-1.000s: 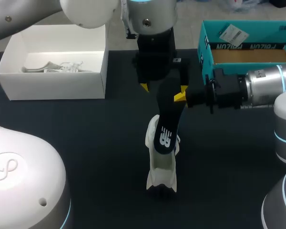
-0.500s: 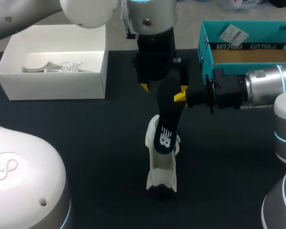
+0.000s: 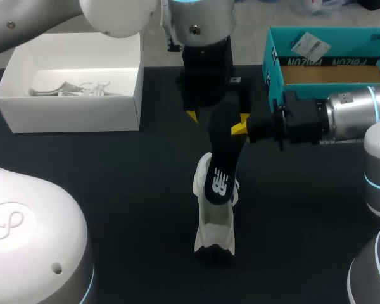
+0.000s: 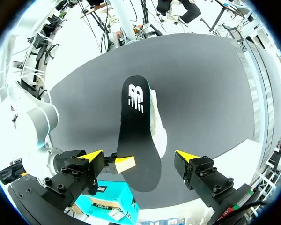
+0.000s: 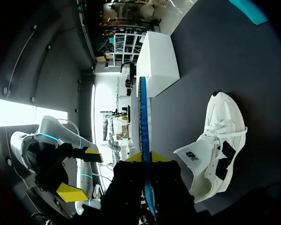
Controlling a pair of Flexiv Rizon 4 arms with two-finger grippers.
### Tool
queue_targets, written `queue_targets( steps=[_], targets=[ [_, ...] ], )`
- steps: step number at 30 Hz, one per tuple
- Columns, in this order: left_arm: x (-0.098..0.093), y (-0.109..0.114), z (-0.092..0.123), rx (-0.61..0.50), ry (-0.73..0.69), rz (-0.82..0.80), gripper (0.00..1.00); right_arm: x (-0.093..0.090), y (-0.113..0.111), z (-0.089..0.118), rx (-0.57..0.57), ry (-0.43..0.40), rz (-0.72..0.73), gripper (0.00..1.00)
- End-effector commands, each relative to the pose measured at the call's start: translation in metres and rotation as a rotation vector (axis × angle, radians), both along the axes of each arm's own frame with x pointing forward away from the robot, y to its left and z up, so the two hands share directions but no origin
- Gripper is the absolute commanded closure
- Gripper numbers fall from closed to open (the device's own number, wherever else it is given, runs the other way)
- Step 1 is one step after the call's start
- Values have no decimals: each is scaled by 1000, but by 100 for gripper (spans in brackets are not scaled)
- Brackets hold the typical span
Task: Take the shoe out of the shoebox, open the shoe tongue, remove and reinsert the insole, then place the shoe into the shoebox
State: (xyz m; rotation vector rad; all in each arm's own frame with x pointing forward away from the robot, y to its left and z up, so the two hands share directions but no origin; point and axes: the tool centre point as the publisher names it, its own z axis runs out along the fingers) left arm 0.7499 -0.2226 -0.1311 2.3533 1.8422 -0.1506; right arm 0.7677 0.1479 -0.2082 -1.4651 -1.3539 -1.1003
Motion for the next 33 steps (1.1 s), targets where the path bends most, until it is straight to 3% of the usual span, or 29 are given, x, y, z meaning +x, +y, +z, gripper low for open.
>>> queue_targets(
  steps=[1,14,17,25,33],
  targets=[
    [0,1,0,-1,-2,0,0,-1,1,0,-2,0,-3,100],
    [0,1,0,-1,-2,0,0,-1,1,0,-2,0,-3,100],
    [2,6,1,-165,-37,56,0,0,-3,3,31,11,-27,100],
    [3,20,-5,-408,-137,134,0,5,-10,18,54,22,-54,100],
    [10,39,-7,-708,-55,200,0,7,-17,22,37,20,-66,100]
  ],
)
